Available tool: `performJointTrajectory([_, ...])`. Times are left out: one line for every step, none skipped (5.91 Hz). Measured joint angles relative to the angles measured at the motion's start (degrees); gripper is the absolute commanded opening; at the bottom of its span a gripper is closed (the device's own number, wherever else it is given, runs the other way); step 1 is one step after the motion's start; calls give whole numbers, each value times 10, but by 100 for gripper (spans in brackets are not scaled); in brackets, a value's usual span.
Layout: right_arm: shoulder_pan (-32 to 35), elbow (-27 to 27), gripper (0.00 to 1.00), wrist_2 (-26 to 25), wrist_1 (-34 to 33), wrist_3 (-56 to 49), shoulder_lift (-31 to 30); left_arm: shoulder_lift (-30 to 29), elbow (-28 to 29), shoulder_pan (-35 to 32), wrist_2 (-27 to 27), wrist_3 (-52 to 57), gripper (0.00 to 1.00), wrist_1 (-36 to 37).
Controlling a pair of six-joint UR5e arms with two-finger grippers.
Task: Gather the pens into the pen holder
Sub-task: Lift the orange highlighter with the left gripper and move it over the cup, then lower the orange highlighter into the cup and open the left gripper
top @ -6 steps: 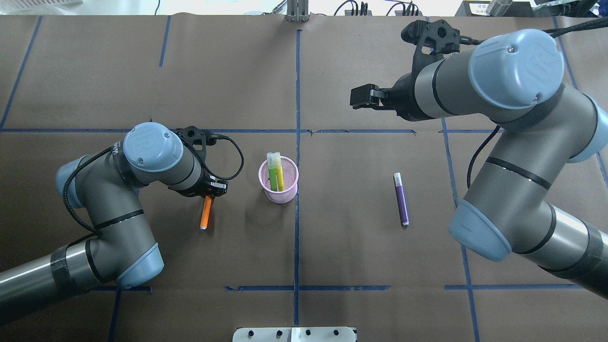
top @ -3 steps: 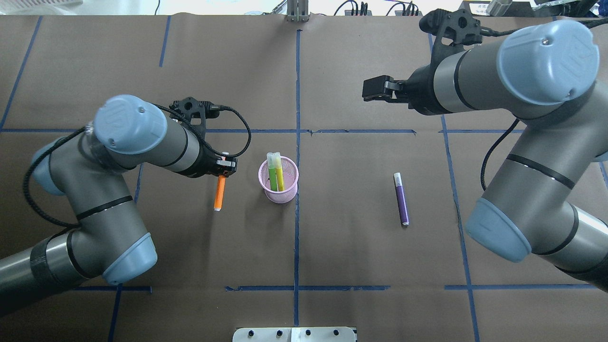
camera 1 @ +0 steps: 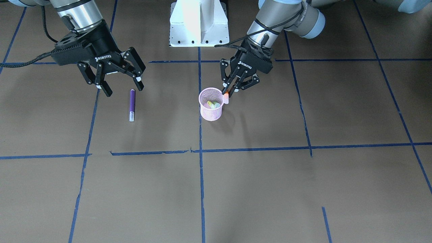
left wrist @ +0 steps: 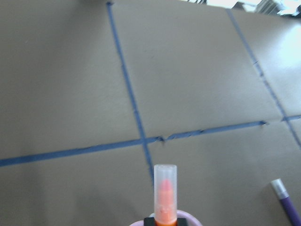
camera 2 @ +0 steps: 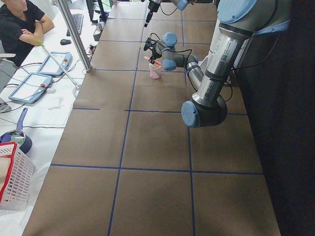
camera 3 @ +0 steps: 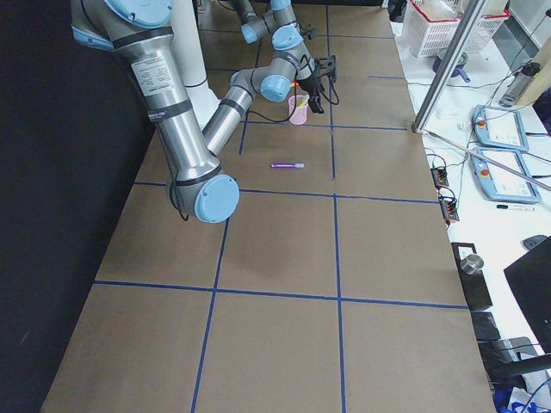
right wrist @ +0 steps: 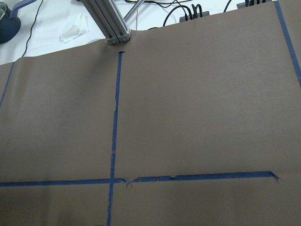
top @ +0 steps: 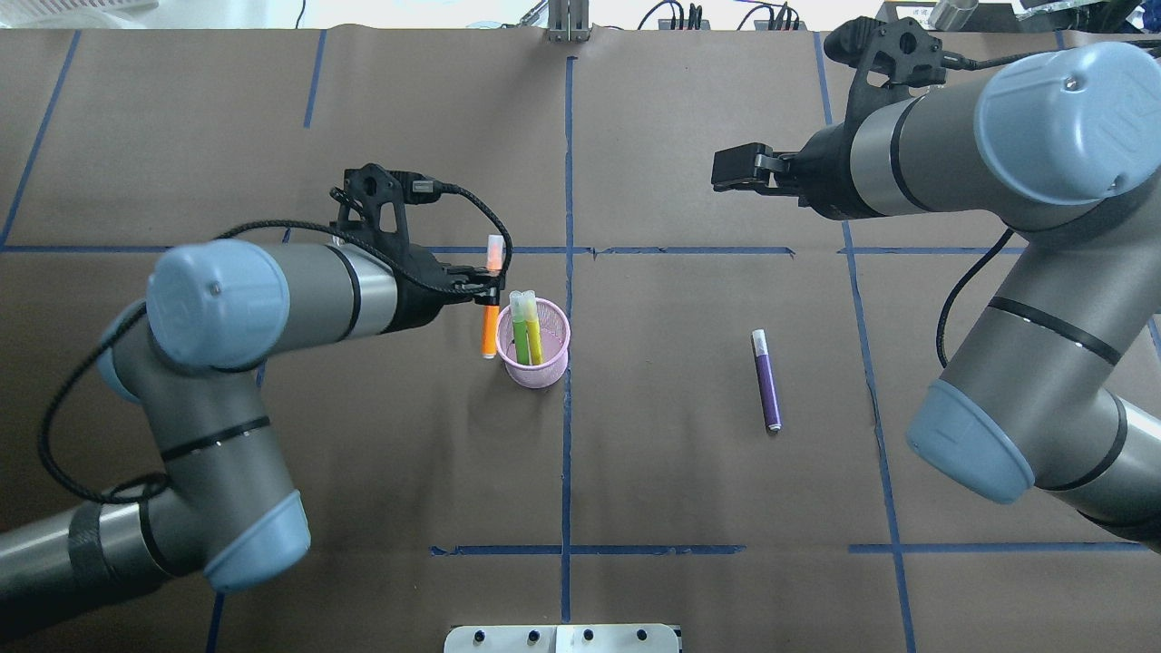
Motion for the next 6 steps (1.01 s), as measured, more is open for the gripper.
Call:
performJointTrajectory([0, 0, 100, -1, 0, 0, -1, -3, 11, 29, 68, 15, 0, -48])
performJointTrajectory([0, 1, 100, -2, 0, 0, -1, -6, 15, 51, 131, 43, 0, -64])
performJointTrajectory([0, 1, 100, -2, 0, 1, -2, -7, 18, 68, 190, 61, 0, -69])
performJointTrajectory([0, 1, 100, -2, 0, 1, -2, -8, 27, 83, 245, 68, 0, -72])
performJointTrajectory([0, 1, 100, -3, 0, 1, -4, -10, 41, 91, 274, 76, 0, -80])
performJointTrajectory([0, 1, 100, -3, 0, 1, -5, -12, 59, 95, 287, 82, 0, -98])
